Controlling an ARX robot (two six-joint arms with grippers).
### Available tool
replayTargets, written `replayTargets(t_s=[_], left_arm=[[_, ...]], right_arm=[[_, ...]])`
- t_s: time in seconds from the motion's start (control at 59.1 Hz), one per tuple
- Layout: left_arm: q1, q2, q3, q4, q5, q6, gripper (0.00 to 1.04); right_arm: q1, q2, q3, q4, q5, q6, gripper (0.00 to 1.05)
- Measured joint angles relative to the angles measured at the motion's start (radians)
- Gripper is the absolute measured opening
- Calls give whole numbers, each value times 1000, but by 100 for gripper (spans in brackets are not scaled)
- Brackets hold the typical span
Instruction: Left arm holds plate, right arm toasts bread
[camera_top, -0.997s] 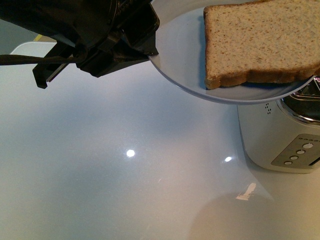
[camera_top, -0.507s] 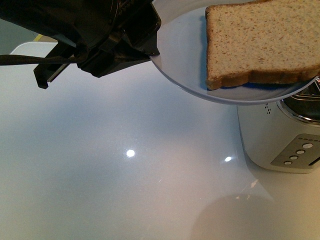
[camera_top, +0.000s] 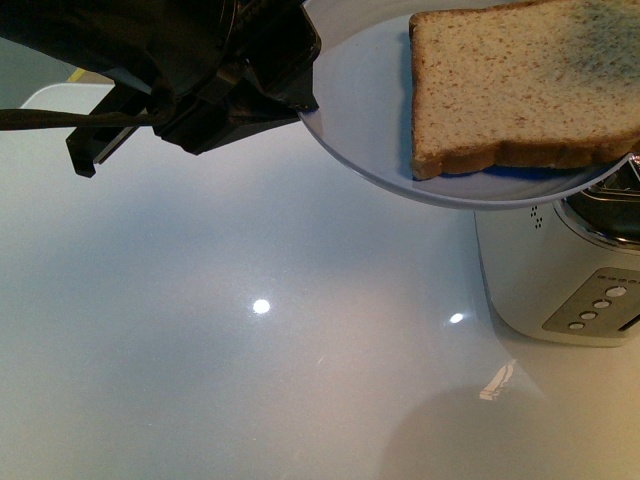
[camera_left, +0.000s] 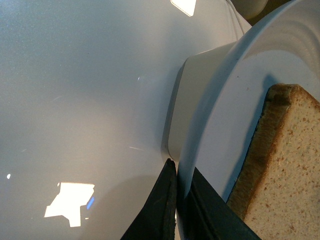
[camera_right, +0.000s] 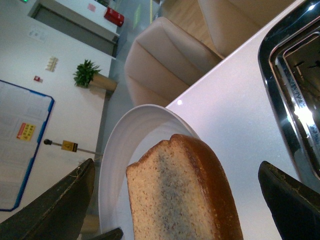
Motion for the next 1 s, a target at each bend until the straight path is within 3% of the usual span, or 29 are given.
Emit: replayTargets(t_s=[0.186, 0.575, 0.997], left_arm=[[0, 0, 0, 0, 0, 0, 3], [0, 0, 0, 0, 0, 0, 3], [0, 0, 0, 0, -2, -1, 3]], right_arm=[[46, 55, -10, 40, 4, 38, 96], [54, 79, -18, 69, 0, 66, 95], [47, 73, -30, 70, 14, 69, 23]])
